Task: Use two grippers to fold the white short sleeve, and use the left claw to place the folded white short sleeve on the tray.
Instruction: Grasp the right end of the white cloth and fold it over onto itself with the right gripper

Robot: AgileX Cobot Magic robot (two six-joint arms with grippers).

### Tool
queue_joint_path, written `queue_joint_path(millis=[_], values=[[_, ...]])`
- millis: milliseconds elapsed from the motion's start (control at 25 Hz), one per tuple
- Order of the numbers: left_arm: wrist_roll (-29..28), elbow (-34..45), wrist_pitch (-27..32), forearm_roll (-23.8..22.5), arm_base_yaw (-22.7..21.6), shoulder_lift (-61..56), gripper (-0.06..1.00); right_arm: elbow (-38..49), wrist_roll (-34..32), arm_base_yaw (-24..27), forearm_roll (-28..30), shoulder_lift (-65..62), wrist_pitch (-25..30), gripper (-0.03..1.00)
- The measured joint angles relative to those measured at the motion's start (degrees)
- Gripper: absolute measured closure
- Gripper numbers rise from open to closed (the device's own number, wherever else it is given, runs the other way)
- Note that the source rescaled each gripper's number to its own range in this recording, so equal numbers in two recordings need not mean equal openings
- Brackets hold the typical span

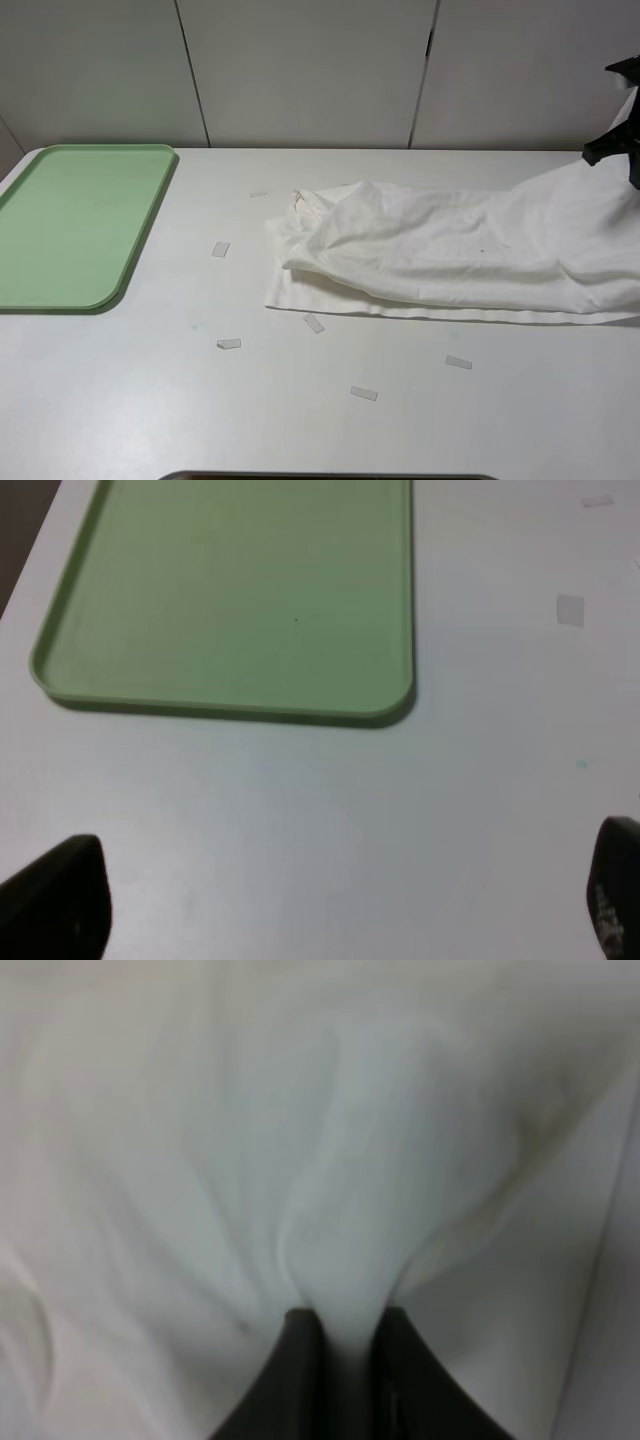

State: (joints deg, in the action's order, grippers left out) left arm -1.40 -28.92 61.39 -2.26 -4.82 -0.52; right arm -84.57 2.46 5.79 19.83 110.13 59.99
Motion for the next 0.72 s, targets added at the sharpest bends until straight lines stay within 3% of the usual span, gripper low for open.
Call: queue_joint_path(millis=[720], values=[[0.0,0.0,0.0,0.0,0.0,0.0,0.0,0.0,-14.7,-14.6,3.0,6.9,-0.2,0.91]])
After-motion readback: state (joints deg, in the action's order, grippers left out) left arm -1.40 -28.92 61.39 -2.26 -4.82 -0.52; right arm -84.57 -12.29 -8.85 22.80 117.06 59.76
